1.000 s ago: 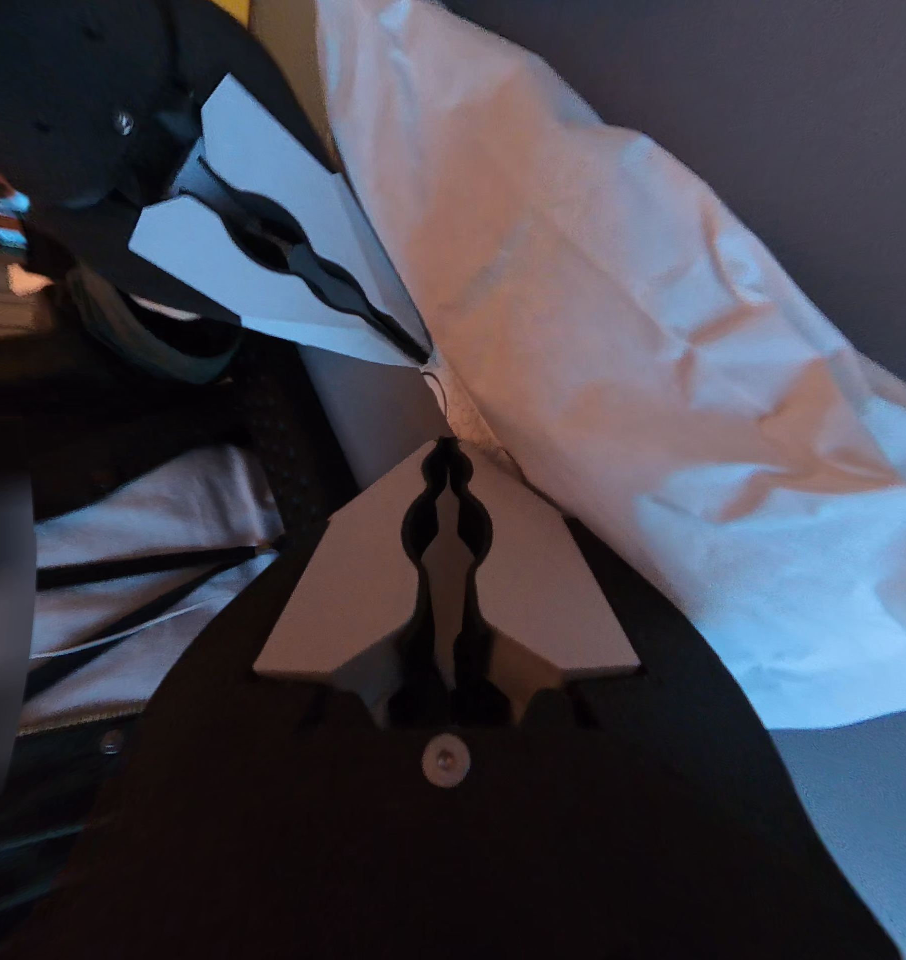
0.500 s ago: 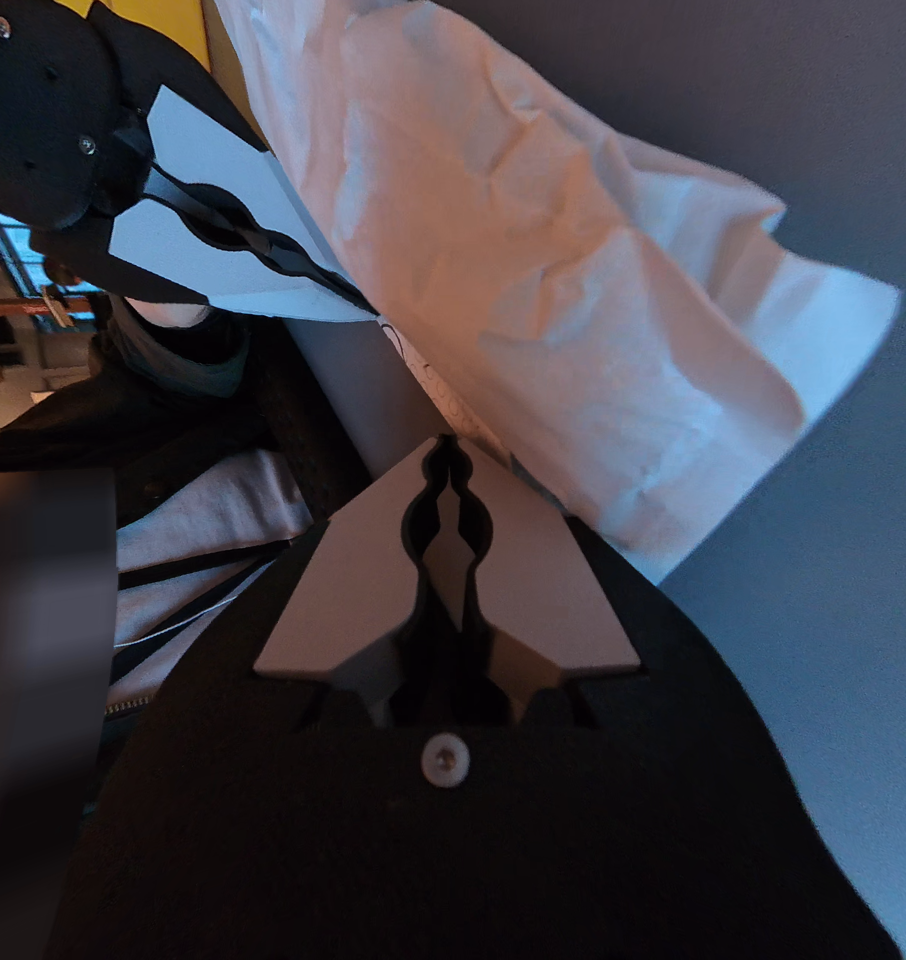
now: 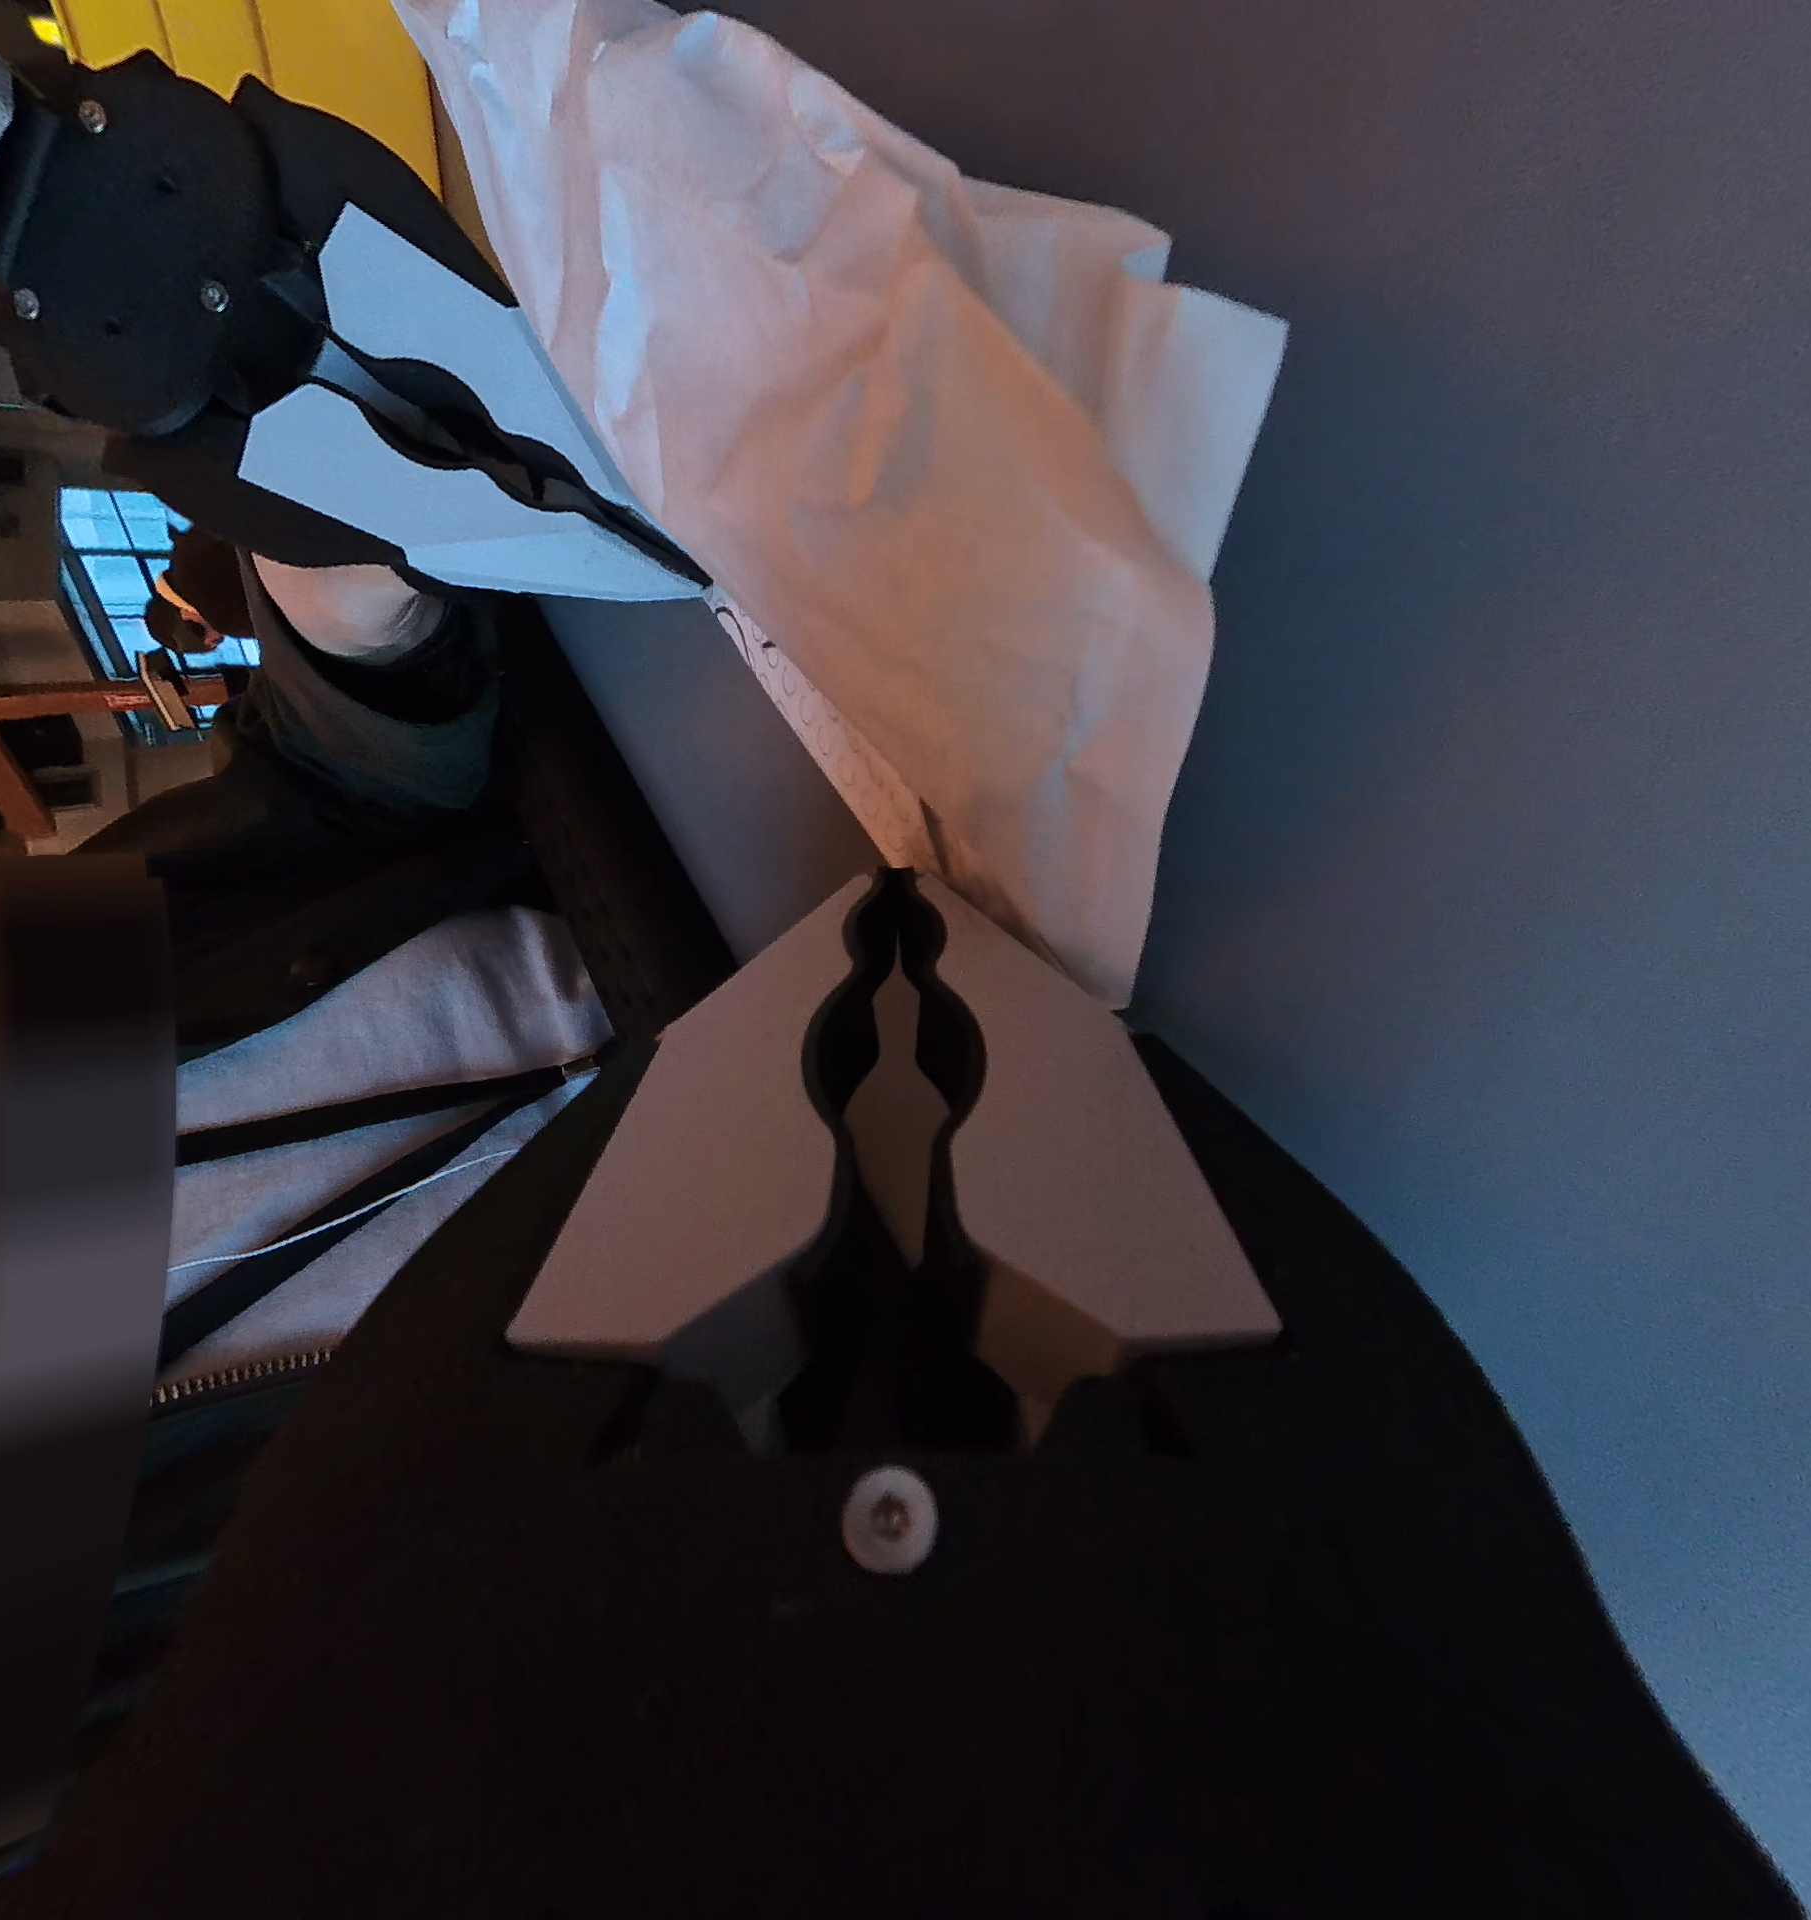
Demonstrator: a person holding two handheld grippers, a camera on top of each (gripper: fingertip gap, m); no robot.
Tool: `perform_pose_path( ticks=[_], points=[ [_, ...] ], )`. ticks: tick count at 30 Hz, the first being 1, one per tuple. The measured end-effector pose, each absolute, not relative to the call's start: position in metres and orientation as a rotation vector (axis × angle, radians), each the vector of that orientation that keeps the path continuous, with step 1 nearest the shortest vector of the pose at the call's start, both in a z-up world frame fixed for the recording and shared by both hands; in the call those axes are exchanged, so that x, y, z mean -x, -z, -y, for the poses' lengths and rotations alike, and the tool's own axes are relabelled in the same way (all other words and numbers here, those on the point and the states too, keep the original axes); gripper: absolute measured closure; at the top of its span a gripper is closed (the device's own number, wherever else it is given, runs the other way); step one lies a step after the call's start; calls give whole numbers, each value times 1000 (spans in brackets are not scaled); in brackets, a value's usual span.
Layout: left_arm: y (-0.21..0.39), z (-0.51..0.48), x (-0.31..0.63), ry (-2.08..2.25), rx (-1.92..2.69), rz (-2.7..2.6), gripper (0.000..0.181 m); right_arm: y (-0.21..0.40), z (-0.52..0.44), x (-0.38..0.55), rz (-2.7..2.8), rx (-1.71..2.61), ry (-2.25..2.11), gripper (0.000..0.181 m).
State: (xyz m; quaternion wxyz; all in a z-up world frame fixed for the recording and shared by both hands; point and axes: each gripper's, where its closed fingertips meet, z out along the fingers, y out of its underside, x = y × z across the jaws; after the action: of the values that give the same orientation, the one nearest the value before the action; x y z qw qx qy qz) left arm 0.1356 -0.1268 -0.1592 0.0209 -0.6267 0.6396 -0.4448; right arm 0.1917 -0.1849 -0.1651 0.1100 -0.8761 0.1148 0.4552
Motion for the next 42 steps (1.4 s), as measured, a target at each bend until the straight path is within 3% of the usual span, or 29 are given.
perform_pose_path(
  ticks=[19, 23, 25, 29, 42],
  points=[
    [160, 125, -136, 1403, 1960, -1992, 181, 166, 200, -184, -359, 2605, -1460, 180],
    [160, 124, -136, 1407, 1967, -1982, 181, 158, 192, -184, -355, 2472, -1448, 180],
    [159, 124, -136, 1406, 1975, -1979, 181, 122, 167, -179, -381, 2167, -1529, 181],
    [159, 124, -137, 1427, 2011, -1941, 181, 148, 162, -175, -418, 2308, -1256, 181],
    [158, 145, -144, 1493, 2138, -1833, 181, 160, 151, -172, -626, 2240, -1241, 181]
  ],
)
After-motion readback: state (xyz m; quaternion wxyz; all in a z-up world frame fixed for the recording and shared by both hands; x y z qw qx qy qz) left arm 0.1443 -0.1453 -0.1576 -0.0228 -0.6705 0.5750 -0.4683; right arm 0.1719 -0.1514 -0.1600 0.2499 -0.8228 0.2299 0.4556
